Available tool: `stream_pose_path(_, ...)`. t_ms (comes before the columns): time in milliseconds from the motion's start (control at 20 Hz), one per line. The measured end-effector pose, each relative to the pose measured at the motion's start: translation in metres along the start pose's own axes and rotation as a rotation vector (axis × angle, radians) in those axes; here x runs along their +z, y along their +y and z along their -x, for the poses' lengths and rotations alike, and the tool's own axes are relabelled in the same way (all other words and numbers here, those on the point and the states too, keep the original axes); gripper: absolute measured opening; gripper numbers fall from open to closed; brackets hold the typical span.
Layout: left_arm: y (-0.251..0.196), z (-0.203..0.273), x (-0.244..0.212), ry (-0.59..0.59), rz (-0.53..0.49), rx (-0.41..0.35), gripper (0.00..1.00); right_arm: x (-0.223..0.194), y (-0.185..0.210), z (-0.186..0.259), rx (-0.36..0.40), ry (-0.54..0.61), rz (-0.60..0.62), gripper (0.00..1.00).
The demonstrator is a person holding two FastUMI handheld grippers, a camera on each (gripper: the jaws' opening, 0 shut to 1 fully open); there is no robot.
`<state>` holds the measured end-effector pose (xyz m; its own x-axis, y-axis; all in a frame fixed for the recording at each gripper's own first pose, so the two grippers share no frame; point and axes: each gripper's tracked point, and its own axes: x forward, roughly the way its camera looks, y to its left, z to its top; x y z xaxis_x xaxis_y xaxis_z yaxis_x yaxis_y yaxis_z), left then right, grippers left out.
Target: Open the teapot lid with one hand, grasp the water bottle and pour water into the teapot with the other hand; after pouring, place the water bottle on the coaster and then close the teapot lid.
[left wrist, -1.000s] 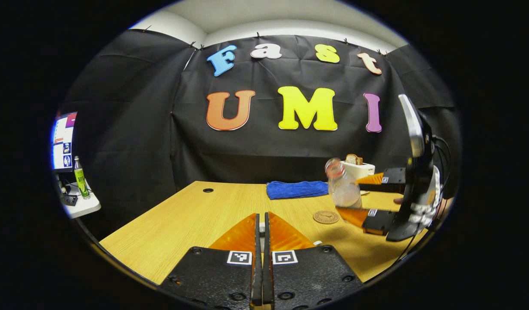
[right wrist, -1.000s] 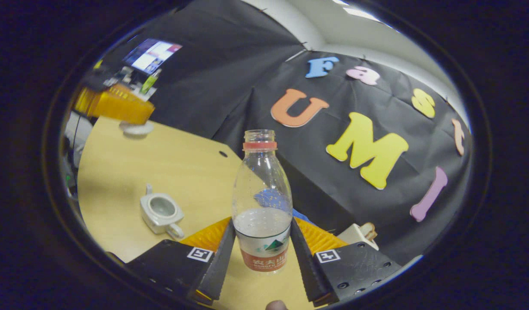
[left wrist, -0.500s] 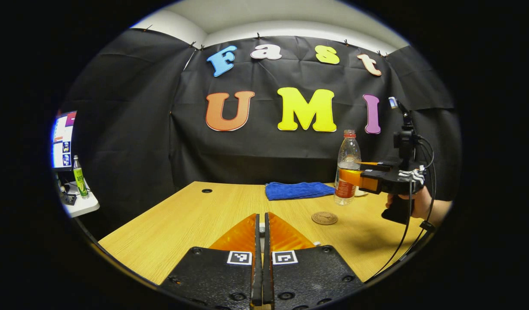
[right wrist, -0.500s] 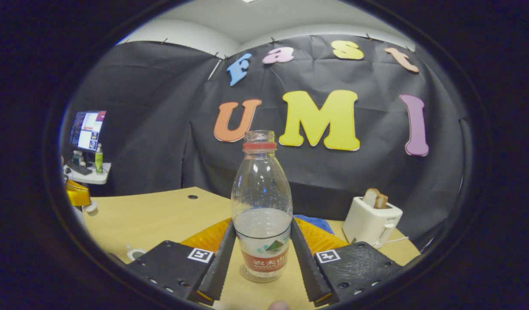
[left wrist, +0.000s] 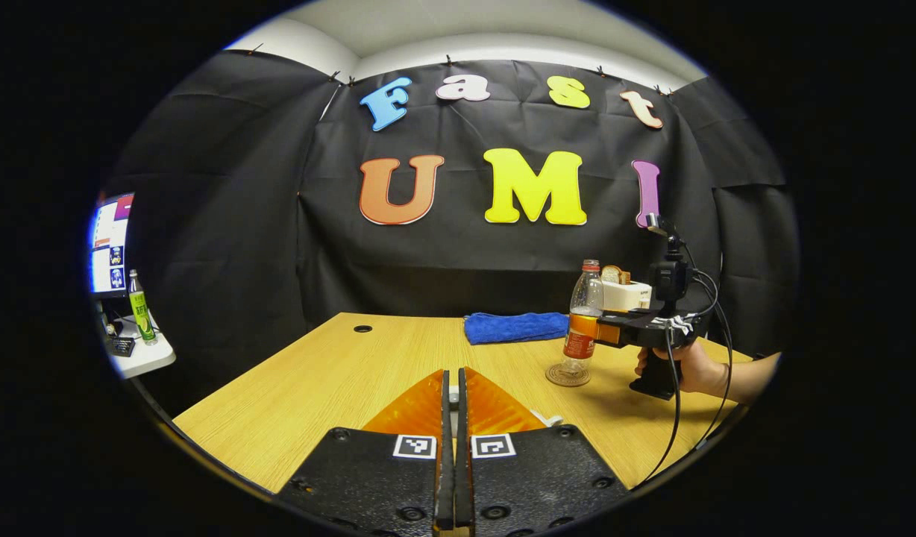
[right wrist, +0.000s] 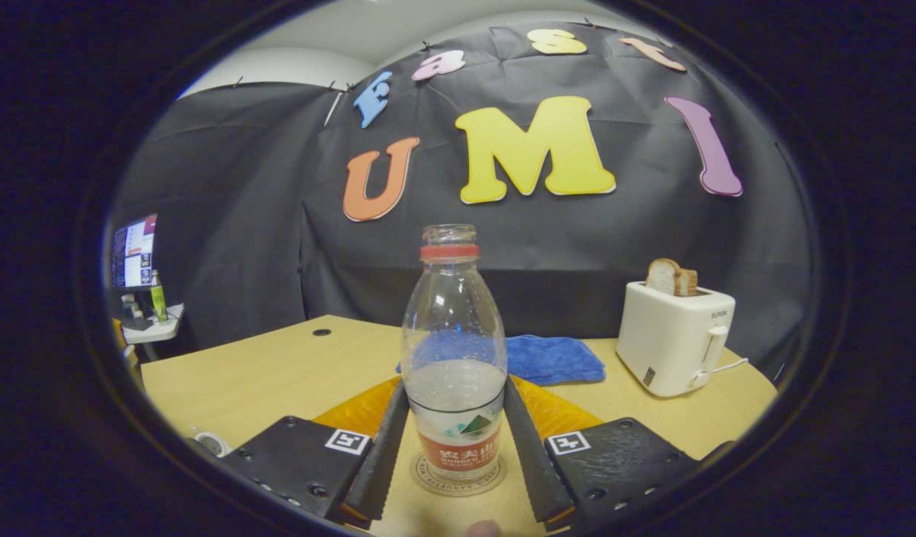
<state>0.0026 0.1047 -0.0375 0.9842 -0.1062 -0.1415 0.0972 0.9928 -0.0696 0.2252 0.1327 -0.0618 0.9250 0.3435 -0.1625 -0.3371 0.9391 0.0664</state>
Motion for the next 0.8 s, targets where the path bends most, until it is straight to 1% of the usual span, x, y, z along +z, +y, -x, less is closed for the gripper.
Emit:
stream_pose_path(100,0.003,0.000,-0.001,0.003,0.003,0.007,0.03,-0.006,0.004,-0.005,0.012,0.004,-0.019,0.71)
stream_pose_path(200,0.002,-0.001,-0.002,0.006,0.001,0.009,0.03,-0.008,0.000,-0.007,-0.007,-0.002,-0.008,0.72)
stream_pose_path(350,0.002,-0.001,-0.002,0.006,-0.004,0.008,0.03,-0.015,0.001,-0.009,-0.011,0.006,-0.005,0.73)
stream_pose_path(500,0.001,0.000,-0.002,0.006,-0.009,0.008,0.03,-0.015,-0.003,-0.007,-0.033,-0.003,0.016,0.75)
stream_pose_path(650,-0.001,-0.001,-0.001,0.006,-0.010,0.006,0.03,-0.020,-0.002,-0.007,-0.036,0.010,0.023,0.76)
stream_pose_path(750,-0.003,0.000,0.000,0.003,-0.013,0.004,0.03,-0.018,-0.002,-0.005,-0.038,0.010,0.023,0.87)
stream_pose_path(800,-0.004,0.000,0.000,0.003,-0.014,0.004,0.03,-0.019,-0.001,-0.002,-0.038,0.019,0.023,0.94)
